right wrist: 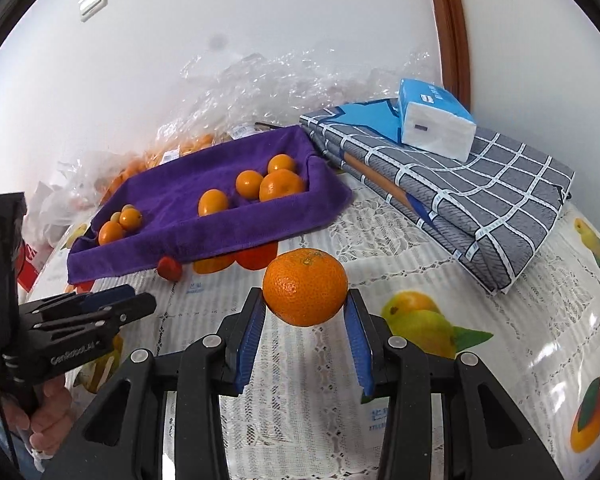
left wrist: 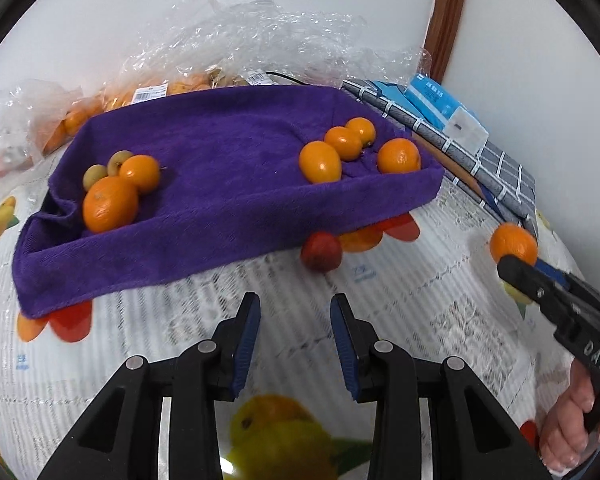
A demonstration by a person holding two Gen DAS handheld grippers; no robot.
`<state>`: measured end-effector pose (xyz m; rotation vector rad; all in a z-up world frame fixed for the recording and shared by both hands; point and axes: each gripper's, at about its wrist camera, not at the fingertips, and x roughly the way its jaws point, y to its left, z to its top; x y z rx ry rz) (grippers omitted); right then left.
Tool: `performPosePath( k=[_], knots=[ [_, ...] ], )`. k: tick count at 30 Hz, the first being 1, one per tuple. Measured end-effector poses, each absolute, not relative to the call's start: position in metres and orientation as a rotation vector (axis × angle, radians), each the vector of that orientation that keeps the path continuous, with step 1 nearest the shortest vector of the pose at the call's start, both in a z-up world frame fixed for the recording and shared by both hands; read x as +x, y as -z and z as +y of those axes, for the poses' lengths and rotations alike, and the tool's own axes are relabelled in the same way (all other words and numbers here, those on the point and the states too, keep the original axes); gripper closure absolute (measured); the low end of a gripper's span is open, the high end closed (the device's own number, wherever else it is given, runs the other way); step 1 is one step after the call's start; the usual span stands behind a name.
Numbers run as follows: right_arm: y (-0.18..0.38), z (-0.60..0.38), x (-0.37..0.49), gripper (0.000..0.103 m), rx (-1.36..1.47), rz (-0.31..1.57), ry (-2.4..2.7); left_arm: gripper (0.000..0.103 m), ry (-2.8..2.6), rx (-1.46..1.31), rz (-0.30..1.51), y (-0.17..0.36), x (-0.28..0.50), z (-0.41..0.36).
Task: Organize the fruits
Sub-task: 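Grasp a mandarin with the right tool while the left tool grasps a small red fruit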
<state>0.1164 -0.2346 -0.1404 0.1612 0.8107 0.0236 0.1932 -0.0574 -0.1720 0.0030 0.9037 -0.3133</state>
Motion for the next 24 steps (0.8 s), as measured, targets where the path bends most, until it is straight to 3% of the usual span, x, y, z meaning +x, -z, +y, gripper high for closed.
performPosePath(
  k=[10,13,24],
  knots=[
    [0.143,-0.244,0.12,0.063,0.162,0.824,-0.053,0.069,0.331,-0.051,0.903,0.173,0.222,-0.078],
    [0.142,-0.245,0.118,0.063,0.186,0.82,-0.083,0.08,0.369,-0.058,0.911,0.175,0.224,-0.08],
    [0.145,-0.242,0.12,0.063,0.171,0.831,-0.088,0.08,0.426,-0.166,0.847,0.167,0.215,-0.064]
  ],
)
